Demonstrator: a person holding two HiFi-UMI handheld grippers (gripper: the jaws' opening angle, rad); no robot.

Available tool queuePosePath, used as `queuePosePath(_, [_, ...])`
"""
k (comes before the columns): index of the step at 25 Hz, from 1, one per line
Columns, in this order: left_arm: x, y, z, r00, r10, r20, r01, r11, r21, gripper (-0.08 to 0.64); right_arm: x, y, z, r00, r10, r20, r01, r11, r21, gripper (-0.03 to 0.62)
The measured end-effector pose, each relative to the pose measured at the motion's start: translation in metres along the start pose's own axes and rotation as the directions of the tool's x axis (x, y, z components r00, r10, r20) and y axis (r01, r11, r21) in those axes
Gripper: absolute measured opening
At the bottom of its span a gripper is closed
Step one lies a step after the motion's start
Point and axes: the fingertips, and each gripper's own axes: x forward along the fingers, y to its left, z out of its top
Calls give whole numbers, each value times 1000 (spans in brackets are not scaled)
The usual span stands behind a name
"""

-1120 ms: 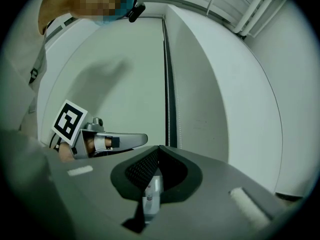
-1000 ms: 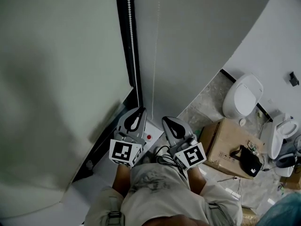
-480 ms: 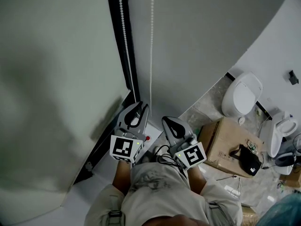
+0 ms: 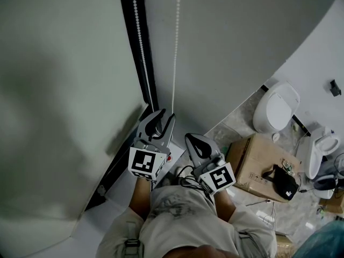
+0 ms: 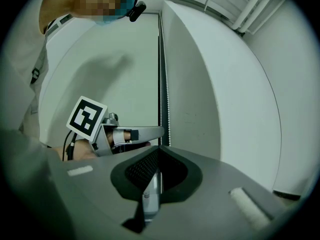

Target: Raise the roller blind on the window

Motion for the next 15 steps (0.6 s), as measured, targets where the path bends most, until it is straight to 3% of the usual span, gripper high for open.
queuePosePath(7, [11,3,4,1000,-1,6,1,1000,1,127,1,1,5,1000,-4,23,4,1000,5,11])
queuePosePath(15, [19,8,8,1000,0,23,-1,1000,12,104,-1,-3,1,1000,-25,-12,25,1000,-8,11])
